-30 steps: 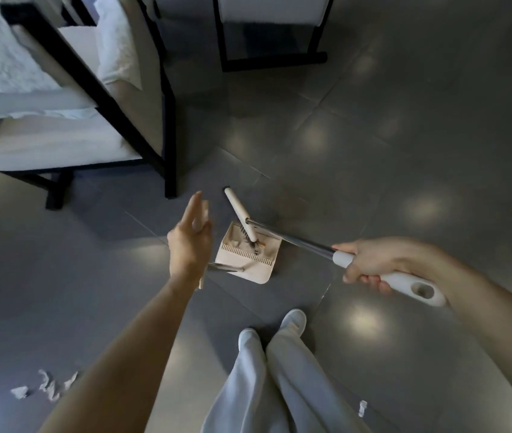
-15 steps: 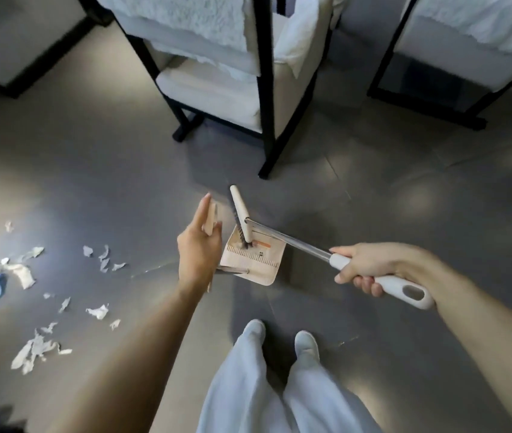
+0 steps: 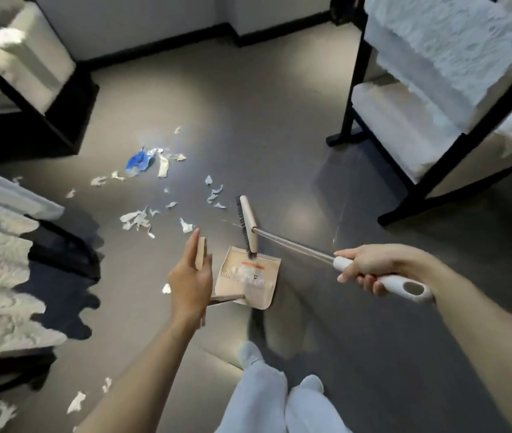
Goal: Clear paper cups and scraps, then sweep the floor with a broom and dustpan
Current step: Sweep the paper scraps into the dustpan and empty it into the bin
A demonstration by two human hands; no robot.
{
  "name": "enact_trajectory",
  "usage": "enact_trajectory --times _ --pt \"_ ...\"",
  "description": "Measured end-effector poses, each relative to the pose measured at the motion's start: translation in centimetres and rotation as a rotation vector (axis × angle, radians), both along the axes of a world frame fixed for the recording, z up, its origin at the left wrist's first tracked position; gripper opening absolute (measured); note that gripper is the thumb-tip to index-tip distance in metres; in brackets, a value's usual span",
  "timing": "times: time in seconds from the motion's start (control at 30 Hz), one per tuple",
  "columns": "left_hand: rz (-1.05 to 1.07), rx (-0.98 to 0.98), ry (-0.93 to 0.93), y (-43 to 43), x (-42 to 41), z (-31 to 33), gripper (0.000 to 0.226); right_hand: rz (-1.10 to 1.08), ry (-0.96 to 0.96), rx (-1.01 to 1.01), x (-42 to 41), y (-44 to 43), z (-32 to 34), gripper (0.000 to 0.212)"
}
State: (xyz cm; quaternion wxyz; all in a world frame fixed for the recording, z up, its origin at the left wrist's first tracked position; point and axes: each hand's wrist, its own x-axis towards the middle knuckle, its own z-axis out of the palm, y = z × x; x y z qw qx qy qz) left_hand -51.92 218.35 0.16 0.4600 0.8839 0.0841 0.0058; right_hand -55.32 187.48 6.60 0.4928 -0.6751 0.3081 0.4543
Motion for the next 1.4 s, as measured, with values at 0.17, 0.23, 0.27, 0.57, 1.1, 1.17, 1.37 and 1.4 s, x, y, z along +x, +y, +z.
enact_trajectory --times 0.17,0.23,0.27,0.57,1.1,1.17,1.37,1.4 --pt "0.189 -0.036 -0.038 4.7 2.5 -0.4 0.050 0.174 -0.043 -0.025 7.7 3.8 0.2 0.062" --pt "0.229 -0.045 -0.061 6.1 3.7 -0.2 0.050 0.234 -0.055 -0.035 10.5 5.0 0.3 0.059" --pt "0.253 -0.049 -0.058 6.6 4.3 -0.2 0.050 0.252 -0.063 -0.039 11.9 5.6 0.5 0.058" --pt "0.354 -0.043 0.028 7.1 13.7 -0.9 0.053 0.355 -0.106 -0.087 28.8 7.5 -0.6 0.060" --pt "0.628 -0.064 0.198 0.1 35.7 -3.4 0.055 0.890 -0.170 -0.264 56.8 6.4 -10.6 0.034" --pt "0.600 -0.035 0.193 -0.8 37.0 -3.6 0.056 0.893 -0.120 -0.235 57.2 6.3 -11.7 0.038" --pt "0.574 -0.021 0.161 -1.8 39.1 -4.1 0.055 0.801 -0.024 -0.213 57.4 6.7 -12.6 0.059" --pt "0.569 -0.013 0.155 -1.6 39.4 -4.2 0.055 0.823 -0.024 -0.228 57.1 6.7 -12.3 0.062"
